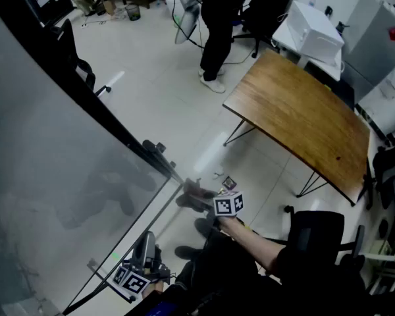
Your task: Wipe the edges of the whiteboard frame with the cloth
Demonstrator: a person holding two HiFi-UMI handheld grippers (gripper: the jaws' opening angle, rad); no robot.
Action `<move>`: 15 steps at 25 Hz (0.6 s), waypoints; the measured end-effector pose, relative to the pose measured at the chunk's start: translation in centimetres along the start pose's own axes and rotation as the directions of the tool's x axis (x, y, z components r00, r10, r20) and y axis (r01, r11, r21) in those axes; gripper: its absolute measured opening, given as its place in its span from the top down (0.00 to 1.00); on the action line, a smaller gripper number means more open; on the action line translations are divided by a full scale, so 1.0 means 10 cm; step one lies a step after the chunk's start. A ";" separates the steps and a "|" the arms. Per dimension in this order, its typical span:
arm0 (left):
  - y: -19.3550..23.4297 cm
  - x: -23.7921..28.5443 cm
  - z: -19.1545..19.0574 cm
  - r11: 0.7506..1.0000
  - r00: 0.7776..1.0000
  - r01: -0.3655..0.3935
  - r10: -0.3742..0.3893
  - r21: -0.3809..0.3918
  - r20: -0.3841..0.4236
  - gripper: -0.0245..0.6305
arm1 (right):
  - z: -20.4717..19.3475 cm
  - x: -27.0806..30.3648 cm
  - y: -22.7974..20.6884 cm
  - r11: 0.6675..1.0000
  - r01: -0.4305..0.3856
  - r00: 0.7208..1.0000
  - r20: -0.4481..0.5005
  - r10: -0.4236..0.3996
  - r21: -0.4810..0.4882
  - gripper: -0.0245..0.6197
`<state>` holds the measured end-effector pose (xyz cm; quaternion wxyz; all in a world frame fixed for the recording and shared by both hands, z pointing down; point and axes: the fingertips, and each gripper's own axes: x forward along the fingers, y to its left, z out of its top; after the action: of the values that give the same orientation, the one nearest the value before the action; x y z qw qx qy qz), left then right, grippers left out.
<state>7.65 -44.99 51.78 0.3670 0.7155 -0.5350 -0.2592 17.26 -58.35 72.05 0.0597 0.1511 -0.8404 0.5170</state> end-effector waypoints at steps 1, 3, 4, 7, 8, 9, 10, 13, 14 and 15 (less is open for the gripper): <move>0.01 -0.04 -0.02 1.000 1.000 0.001 -0.001 -0.014 0.002 0.98 | -0.05 0.03 0.01 1.000 0.000 1.000 -0.013 0.000 -0.005 0.75; 0.03 -0.11 -0.05 0.999 1.000 -0.002 0.002 -0.032 0.004 0.98 | -0.13 0.13 0.01 1.000 -0.001 0.999 -0.040 0.000 -0.023 0.75; 0.05 -0.13 -0.05 0.999 1.000 -0.007 0.007 -0.033 0.002 0.98 | -0.15 0.19 0.00 0.999 -0.002 0.999 -0.054 0.000 -0.036 0.75; 0.03 -0.18 -0.02 1.000 1.000 -0.017 0.017 -0.018 0.001 0.98 | -0.19 0.42 -0.01 0.996 -0.012 0.995 -0.095 0.004 -0.083 0.75; 0.03 -0.21 0.00 1.000 1.000 -0.011 0.012 -0.020 0.009 0.98 | -0.18 0.50 0.01 0.995 -0.019 0.994 -0.106 0.008 -0.101 0.75; 0.03 -0.22 0.01 1.000 1.000 -0.001 0.001 -0.024 0.019 0.98 | -0.15 0.57 0.03 0.993 -0.026 0.993 -0.116 0.013 -0.116 0.75; 0.03 -0.24 0.02 1.000 1.000 0.009 -0.008 -0.028 0.029 0.98 | -0.12 0.63 0.05 0.991 -0.034 0.992 -0.124 0.018 -0.128 0.74; 0.01 -0.28 0.06 0.999 0.999 0.012 -0.010 -0.037 0.051 0.98 | -0.05 0.78 0.08 0.988 -0.051 0.990 -0.140 0.031 -0.145 0.75; 0.02 -0.30 0.06 0.999 0.999 0.002 0.000 -0.038 0.051 0.98 | -0.03 0.82 0.08 0.987 -0.055 0.989 -0.142 0.034 -0.149 0.74; 0.03 -0.32 0.06 0.999 0.999 -0.008 0.010 -0.036 0.047 0.98 | -0.02 0.86 0.09 0.987 -0.059 0.989 -0.142 0.037 -0.153 0.75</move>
<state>6.14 -42.12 51.59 0.3680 0.7001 -0.5420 -0.2840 8.87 -59.49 73.60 0.1171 0.0893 -0.8756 0.4601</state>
